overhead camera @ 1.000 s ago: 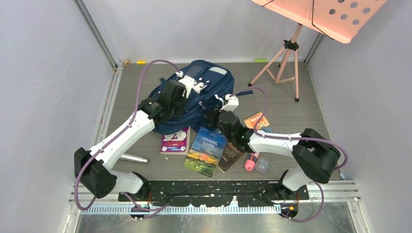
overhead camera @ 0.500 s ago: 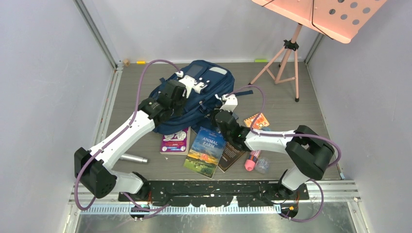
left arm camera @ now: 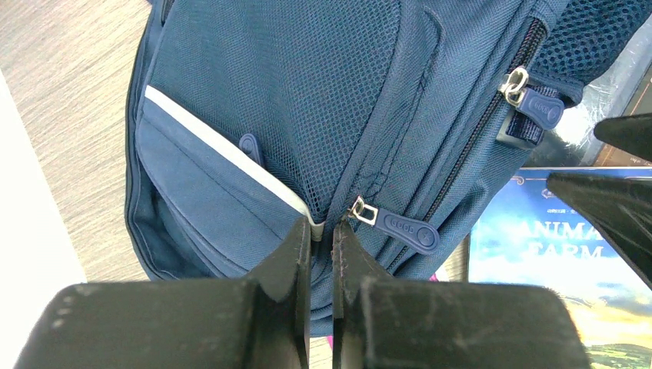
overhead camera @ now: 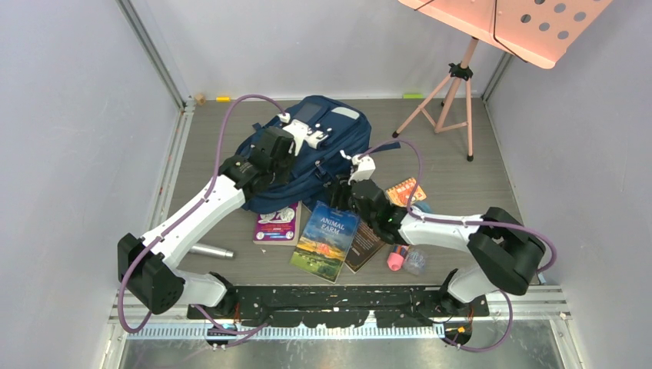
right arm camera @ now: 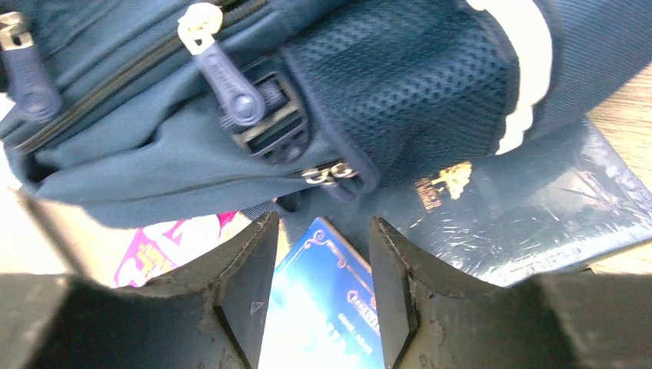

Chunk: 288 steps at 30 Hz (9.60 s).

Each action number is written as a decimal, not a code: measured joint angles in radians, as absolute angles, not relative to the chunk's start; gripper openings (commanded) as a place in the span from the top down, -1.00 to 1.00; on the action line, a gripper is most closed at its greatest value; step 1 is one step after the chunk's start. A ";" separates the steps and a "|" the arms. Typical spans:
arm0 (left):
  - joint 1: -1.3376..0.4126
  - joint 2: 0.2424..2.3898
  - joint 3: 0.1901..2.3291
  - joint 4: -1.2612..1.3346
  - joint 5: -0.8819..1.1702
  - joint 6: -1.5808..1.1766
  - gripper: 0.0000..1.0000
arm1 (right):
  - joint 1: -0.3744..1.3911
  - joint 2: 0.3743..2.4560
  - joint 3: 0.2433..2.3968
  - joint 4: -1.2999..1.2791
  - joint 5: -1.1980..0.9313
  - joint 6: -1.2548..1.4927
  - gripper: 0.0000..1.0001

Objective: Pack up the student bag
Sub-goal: Unzip the student bag at the center of the board.

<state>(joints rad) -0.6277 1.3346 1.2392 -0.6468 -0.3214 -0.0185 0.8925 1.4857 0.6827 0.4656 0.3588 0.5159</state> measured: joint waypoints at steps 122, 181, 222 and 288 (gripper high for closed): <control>-0.619 1.388 1.237 -0.637 -0.287 -0.054 1.00 | 0.812 1.444 0.947 0.030 0.186 0.192 -0.63; -0.844 1.020 0.780 -0.376 -0.310 -0.621 -0.13 | 0.812 1.625 1.122 0.044 0.266 0.440 0.99; -0.851 1.285 0.642 0.070 -0.628 -0.711 1.00 | 0.834 1.596 1.141 0.013 0.341 0.485 0.99; -0.495 0.946 0.616 -0.334 -0.222 -0.430 1.00 | 0.784 1.380 1.009 -0.054 0.233 0.501 -0.44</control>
<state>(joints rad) -0.4953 0.9463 0.6155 -0.3344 -0.2222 -0.4301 0.7841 1.3800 1.0092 -0.0544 0.2325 0.5011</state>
